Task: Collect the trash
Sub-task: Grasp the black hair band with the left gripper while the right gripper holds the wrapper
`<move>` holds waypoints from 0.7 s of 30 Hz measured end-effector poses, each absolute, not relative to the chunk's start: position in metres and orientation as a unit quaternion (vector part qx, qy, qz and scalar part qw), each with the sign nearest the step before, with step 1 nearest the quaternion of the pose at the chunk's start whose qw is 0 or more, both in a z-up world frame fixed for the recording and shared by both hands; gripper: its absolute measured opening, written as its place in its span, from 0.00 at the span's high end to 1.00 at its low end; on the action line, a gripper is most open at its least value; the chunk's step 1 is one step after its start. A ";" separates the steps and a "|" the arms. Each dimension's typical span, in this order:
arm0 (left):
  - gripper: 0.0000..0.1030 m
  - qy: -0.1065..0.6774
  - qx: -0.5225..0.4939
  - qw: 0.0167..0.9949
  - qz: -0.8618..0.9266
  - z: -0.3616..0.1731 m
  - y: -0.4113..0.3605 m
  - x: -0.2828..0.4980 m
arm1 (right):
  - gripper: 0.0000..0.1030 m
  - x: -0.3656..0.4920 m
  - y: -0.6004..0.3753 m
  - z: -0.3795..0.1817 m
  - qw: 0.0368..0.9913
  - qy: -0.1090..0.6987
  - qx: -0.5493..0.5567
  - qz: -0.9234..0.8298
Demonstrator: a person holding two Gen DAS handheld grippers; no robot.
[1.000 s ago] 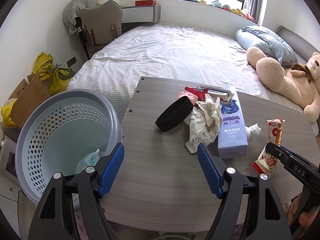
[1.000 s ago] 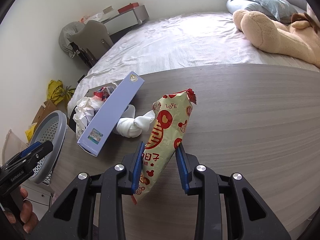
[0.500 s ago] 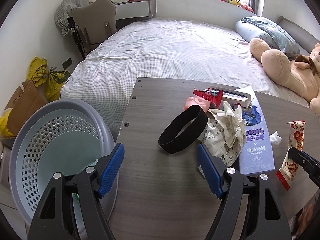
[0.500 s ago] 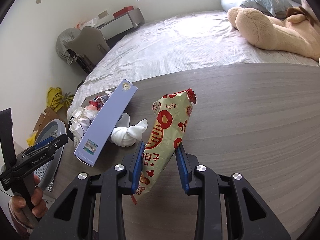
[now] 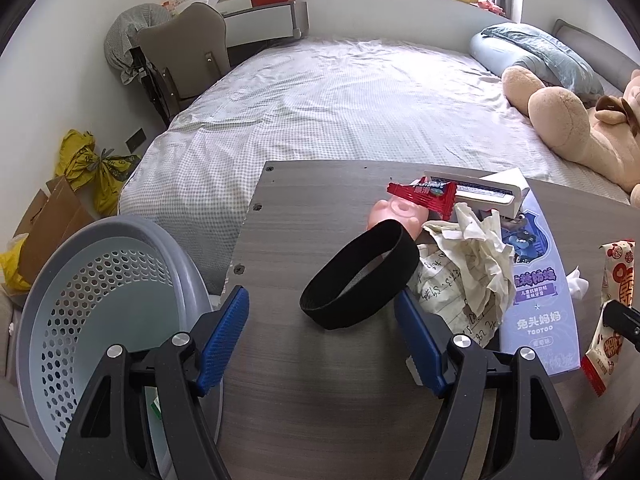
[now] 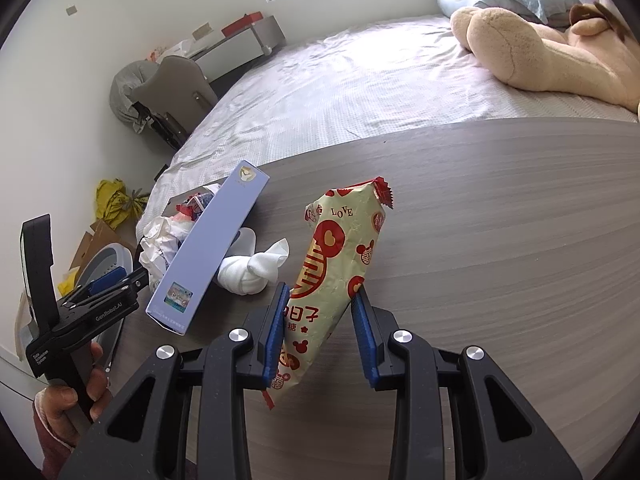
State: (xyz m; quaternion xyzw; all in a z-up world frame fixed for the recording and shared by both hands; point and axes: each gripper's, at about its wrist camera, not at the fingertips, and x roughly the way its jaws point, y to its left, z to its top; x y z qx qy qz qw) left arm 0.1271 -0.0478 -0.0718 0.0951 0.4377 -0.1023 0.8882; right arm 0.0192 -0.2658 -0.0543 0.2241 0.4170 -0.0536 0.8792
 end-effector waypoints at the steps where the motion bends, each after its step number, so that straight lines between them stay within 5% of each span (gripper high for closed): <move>1: 0.30 0.436 0.095 0.889 -0.104 -0.072 -0.049 0.128 | 0.69 0.019 -0.266 -0.054 0.879 0.418 0.223 -0.053; 5: 0.42 0.432 0.088 0.891 -0.113 -0.070 -0.051 0.130 | 0.69 0.020 -0.264 -0.055 0.878 0.420 0.223 -0.053; 10: 0.83 0.446 0.079 0.883 -0.123 -0.074 -0.051 0.134 | 0.69 0.019 -0.262 -0.057 0.878 0.421 0.223 -0.051; 21: 0.88 0.436 0.050 0.890 -0.121 -0.057 -0.033 0.121 | 0.69 0.020 -0.260 -0.054 0.880 0.418 0.221 -0.049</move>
